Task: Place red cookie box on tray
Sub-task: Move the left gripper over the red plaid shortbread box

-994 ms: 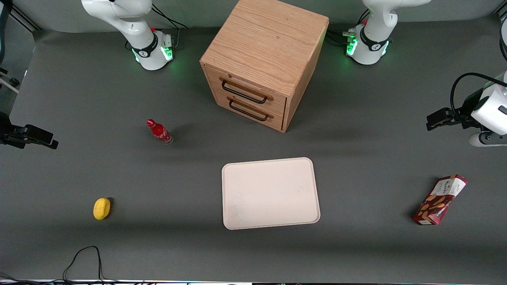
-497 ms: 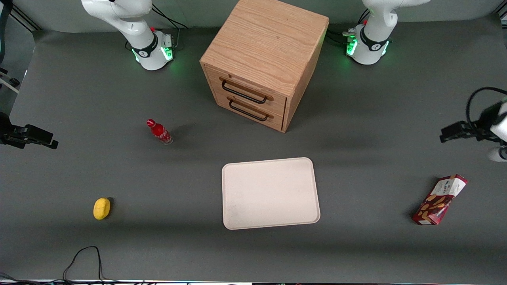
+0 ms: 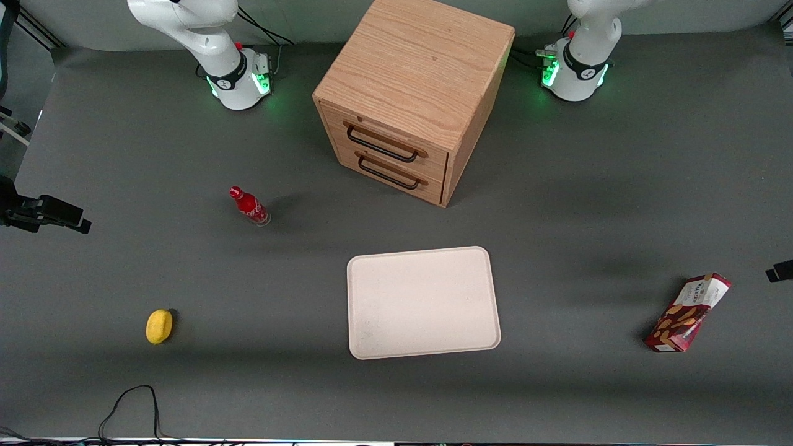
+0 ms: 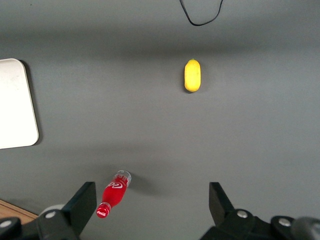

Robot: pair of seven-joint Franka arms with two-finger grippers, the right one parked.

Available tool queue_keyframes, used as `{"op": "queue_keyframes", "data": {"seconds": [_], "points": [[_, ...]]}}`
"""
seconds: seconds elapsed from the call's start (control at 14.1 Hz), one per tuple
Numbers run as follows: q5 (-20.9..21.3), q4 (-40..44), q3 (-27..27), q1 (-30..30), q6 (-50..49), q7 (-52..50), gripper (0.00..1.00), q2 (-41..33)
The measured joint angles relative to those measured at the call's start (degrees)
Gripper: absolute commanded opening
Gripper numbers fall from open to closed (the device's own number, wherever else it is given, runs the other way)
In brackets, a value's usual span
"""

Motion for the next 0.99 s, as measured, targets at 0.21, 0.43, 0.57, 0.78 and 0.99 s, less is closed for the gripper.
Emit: {"op": "queue_keyframes", "data": {"seconds": [0.21, 0.43, 0.57, 0.78, 0.99], "points": [[-0.01, 3.51, -0.05, 1.62, 1.84, 13.79, 1.00, 3.92], [-0.02, 4.13, -0.46, 1.65, 2.31, 30.71, 1.00, 4.49], [-0.02, 4.33, -0.87, 1.35, 2.31, 40.89, 1.00, 4.50], [-0.02, 4.33, -1.17, 0.95, 2.30, 52.39, 1.00, 4.77], [0.01, 4.27, -1.17, 0.28, 2.26, 54.48, 1.00, 5.88]]}}
